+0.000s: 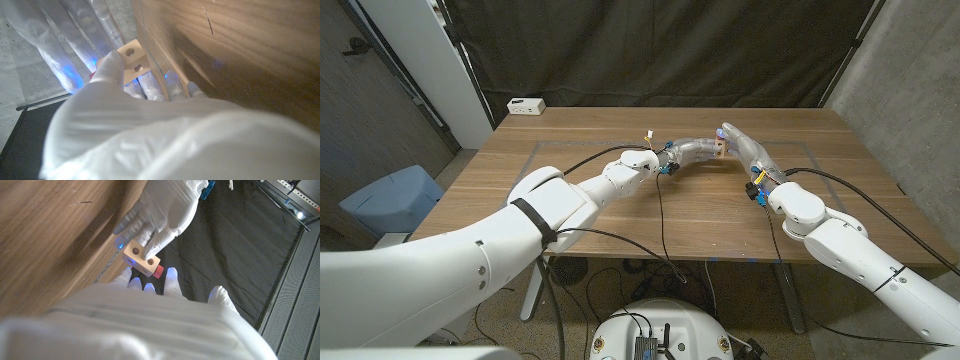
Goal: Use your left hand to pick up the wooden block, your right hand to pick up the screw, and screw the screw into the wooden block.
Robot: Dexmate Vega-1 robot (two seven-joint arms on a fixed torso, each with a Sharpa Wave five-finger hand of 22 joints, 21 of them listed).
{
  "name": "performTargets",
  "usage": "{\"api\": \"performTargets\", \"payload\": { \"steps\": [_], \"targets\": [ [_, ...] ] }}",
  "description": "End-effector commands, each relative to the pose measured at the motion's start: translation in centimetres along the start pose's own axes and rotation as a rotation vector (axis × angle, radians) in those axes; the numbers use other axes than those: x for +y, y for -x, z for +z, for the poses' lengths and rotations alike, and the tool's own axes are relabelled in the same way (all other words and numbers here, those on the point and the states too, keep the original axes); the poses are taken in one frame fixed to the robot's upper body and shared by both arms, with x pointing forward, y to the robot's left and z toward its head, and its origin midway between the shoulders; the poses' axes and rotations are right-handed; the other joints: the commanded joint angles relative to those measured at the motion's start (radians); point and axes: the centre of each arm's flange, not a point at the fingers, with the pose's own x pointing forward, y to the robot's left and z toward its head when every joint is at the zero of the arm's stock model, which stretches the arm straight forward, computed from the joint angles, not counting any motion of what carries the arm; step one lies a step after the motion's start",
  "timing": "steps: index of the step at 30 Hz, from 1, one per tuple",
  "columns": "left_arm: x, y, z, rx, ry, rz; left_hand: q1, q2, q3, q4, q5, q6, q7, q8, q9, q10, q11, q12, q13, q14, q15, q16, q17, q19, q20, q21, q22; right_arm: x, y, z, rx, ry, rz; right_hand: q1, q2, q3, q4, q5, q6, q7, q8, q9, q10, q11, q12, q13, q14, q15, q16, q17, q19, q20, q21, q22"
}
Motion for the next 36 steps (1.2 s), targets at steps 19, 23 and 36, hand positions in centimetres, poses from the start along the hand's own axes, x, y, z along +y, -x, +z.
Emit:
{"api": "performTargets", "payload": {
  "steps": [19, 23, 36],
  "targets": [
    [0.0, -0.2, 0.2, 0.005, -0.003, 0.001, -0.002, 0.006, 0.005, 0.004, 0.005, 0.016, 0.012, 0.009, 0.005, 0.005, 0.004, 0.007, 0.003, 0.002, -0.057, 0.004, 0.003, -0.003, 0.003, 0.005, 0.004, -2.6, -0.8, -0.9, 0.017, -0.018, -0.065, -0.005, -0.007, 0.007, -0.001, 0.005, -0.010, 0.001, -0.002, 0.002, -0.022, 0.005, 0.003, 0.002, -0.076, 0.007, -0.001, 0.003, 0.006, 0.009, 0.006, 0.003],
    [-0.1, -0.2, 0.3, 0.001, -0.005, -0.003, -0.002, 0.005, 0.004, 0.004, 0.005, 0.016, 0.012, 0.009, 0.005, 0.005, 0.004, 0.007, 0.002, 0.002, -0.057, 0.004, 0.003, -0.003, 0.003, 0.005, 0.004, -2.7, -1.0, -1.1, 0.019, -0.024, -0.068, -0.006, -0.008, 0.006, 0.000, 0.004, -0.012, 0.001, -0.002, 0.002, -0.021, 0.006, 0.003, 0.002, -0.077, 0.008, -0.001, 0.003, 0.006, 0.010, 0.006, 0.003],
    [0.0, 0.0, 0.2, -0.004, -0.003, -0.007, -0.004, 0.004, 0.004, 0.005, 0.004, 0.017, 0.011, 0.009, 0.005, 0.006, 0.004, 0.007, 0.003, 0.002, -0.057, 0.003, 0.003, -0.003, 0.002, 0.005, 0.004, -2.7, -1.9, -1.8, 0.035, -0.039, -0.061, -0.010, -0.012, 0.003, 0.001, 0.004, -0.010, -0.002, -0.001, 0.002, -0.026, 0.008, 0.001, 0.002, -0.079, 0.009, -0.001, 0.004, 0.006, 0.011, 0.005, 0.003]
  ]
}}
